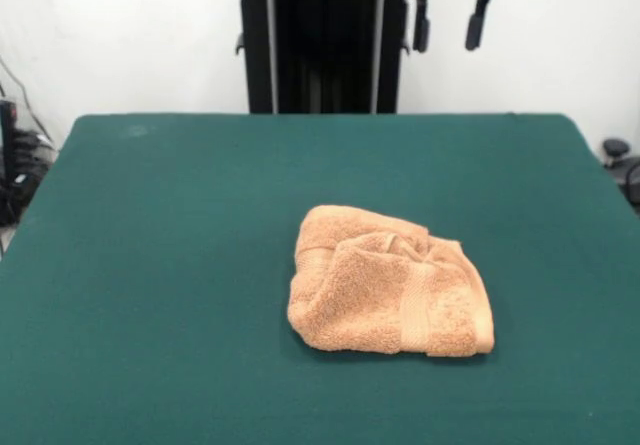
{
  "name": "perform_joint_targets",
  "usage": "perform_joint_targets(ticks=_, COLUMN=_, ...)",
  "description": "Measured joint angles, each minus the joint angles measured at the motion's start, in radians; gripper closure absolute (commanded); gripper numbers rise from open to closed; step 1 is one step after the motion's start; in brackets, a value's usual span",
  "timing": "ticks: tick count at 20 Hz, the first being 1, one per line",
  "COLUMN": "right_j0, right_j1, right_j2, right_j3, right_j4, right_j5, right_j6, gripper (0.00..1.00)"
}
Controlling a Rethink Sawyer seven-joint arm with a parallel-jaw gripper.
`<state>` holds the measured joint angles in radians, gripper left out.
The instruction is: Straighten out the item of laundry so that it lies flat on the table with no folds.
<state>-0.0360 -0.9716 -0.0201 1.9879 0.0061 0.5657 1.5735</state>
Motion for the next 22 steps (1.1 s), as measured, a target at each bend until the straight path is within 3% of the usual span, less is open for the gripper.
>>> perform_joint_targets(ticks=9, right_j0=0.038, right_j1=-0.004, right_j2=-0.036, right_j3=-0.002, right_j4=0.025, right_j5=0.06, right_j6=0.001, gripper=0.0)
perform_joint_targets(ticks=17, right_j0=0.07, right_j1=0.014, right_j2=-0.067, right_j3=-0.05, right_j4=0.067, right_j5=0.375, right_j6=0.029, gripper=0.0)
perform_joint_targets(ticks=22, right_j0=0.084, right_j1=0.046, right_j2=-0.084, right_j3=-0.071, right_j4=0.085, right_j5=0.473, right_j6=0.092, gripper=0.0)
